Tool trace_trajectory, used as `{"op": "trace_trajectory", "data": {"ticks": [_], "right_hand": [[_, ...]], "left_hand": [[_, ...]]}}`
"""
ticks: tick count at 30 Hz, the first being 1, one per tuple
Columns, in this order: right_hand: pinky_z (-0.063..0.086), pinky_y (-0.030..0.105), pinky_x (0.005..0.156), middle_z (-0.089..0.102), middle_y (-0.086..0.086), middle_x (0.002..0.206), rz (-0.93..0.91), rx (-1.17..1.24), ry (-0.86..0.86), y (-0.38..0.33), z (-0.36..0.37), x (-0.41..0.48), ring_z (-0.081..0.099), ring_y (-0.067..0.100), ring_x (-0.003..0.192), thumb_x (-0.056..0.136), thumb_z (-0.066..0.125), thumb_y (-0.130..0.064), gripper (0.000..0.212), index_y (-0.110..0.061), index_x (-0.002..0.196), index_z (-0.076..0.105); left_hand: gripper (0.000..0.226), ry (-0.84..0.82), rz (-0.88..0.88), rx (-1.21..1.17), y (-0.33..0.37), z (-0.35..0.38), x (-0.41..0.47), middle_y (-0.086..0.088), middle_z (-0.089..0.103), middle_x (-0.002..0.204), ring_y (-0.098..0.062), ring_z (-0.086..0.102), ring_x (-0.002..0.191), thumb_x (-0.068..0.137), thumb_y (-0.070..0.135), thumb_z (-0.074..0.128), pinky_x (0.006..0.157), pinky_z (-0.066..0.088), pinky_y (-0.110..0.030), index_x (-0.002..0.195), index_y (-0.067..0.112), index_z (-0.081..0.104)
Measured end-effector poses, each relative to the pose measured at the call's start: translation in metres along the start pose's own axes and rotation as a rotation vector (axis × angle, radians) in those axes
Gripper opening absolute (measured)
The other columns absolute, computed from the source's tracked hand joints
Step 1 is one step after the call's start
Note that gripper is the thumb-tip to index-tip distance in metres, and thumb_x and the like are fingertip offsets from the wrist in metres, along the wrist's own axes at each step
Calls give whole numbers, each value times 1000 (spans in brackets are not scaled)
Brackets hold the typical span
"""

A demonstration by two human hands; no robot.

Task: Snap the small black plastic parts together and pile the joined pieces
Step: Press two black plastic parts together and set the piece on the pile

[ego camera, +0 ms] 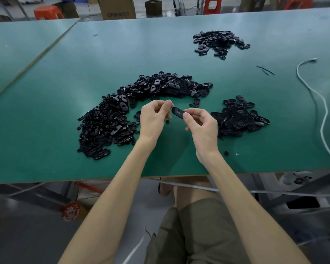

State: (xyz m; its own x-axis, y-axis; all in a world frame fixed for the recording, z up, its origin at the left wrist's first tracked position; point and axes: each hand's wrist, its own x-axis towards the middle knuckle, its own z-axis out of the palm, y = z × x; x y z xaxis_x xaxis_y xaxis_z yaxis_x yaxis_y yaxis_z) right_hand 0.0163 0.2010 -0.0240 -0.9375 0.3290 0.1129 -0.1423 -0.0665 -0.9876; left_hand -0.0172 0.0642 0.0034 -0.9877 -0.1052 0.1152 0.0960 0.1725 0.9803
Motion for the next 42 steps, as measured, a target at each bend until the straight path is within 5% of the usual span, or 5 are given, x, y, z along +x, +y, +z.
{"op": "trace_trajectory", "data": {"ticks": [9, 42], "right_hand": [[53, 20, 65, 77, 2, 97, 4, 23, 22, 0, -1, 1, 69, 8, 85, 96, 72, -10, 8, -17, 99, 72], [48, 13, 61, 73, -3, 90, 11, 6, 73, -7, 1, -3, 61, 7, 71, 98, 69, -10, 10, -20, 96, 70]], "left_hand": [[5, -46, -28, -369, -15, 7, -8, -2, 78, 90, -11, 72, 78, 95, 15, 73, 67, 50, -21, 98, 13, 77], [11, -45, -7, -475, -16, 4, -9, -7, 79, 93, -19, 76, 90, 90, 4, 76, 70, 54, -23, 100, 8, 73]]}}
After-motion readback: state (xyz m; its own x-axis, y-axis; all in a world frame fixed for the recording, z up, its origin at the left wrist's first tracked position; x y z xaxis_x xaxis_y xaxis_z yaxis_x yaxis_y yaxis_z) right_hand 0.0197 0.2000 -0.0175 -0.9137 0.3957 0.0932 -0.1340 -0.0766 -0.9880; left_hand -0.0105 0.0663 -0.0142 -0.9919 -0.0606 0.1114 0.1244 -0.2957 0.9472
